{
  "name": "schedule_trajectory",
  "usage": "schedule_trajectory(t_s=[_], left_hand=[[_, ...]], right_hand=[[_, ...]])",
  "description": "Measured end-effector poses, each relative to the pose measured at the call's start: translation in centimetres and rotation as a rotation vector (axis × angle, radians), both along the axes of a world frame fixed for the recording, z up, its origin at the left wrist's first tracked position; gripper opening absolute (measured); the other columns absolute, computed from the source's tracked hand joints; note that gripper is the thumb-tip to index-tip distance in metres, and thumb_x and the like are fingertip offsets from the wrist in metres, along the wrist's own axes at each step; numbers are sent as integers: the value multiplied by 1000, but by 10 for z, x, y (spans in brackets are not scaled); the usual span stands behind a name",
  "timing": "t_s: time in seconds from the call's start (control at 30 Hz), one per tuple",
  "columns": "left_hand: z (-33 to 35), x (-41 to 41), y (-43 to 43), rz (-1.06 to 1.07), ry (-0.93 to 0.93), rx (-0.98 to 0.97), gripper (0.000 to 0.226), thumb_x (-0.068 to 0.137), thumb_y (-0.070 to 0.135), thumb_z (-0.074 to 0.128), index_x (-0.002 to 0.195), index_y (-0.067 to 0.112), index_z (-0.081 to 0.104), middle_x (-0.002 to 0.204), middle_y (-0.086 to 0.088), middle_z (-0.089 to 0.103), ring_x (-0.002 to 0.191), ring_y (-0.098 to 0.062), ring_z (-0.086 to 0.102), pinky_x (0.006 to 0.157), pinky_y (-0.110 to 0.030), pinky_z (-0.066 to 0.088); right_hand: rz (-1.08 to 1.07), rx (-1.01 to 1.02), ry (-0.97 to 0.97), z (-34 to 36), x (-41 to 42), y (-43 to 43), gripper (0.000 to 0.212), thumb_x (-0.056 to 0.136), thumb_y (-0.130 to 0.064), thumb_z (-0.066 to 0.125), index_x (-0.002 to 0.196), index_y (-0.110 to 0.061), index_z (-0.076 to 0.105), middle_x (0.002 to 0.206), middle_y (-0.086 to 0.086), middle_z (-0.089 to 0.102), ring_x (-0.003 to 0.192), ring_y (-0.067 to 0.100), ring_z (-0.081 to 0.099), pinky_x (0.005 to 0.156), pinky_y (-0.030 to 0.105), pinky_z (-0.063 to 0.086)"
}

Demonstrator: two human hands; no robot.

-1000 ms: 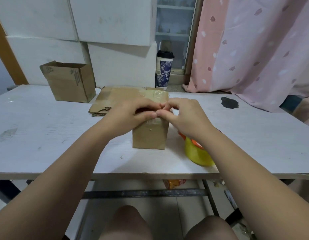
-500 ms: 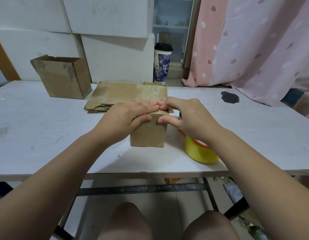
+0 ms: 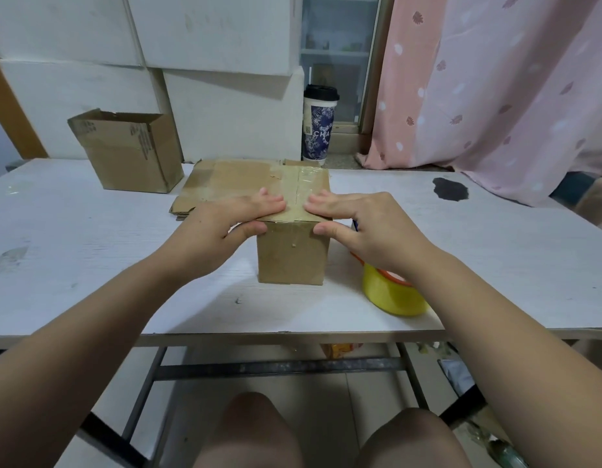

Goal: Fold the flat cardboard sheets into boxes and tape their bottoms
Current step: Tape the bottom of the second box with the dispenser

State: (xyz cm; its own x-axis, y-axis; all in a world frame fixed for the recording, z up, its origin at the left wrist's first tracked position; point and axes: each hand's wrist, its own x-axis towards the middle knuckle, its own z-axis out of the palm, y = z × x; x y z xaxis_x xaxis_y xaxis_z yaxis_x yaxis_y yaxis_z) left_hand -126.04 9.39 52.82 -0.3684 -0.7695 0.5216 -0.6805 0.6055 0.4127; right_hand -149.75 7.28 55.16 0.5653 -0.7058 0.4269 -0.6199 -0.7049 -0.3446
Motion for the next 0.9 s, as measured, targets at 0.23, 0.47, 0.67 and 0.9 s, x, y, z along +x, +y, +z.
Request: schedule_trajectory(t_s=[0.23,0.47,0.67,0.9], left_hand=[[1,1,2,20,-17,11,54,80,34,63,131,36,43,130,30,43,131,7,32,106,-8,22],[4,-6,9,37,121,156,47,80,35,67,123,42,52,130,30,47,128,14,33,110,-22,29],[-6,-22,32,126,563,182,8,92,27,56,91,34,60,130,23,45,122,-6,47,93,-22,40],[-16,-33,65,152,838,172,63,87,6,54,130,47,35,133,21,43,119,-5,50,90,-27,47]], right_hand=[[-30,51,-9,0,0,1,42,87,-27,69,128,-20,61,136,-4,55,132,2,40,108,7,20],[-118,220,-177,-2,14,13,46,86,-32,70,130,-24,59,144,-5,48,134,7,39,114,29,29],[-166,586,-724,-10,40,36,70,88,-45,63,148,-34,28,130,-23,42,119,-1,39,99,26,35],[-119,522,-771,-45,63,62,68,90,-46,59,148,-41,25,148,-15,32,129,0,35,92,6,32]])
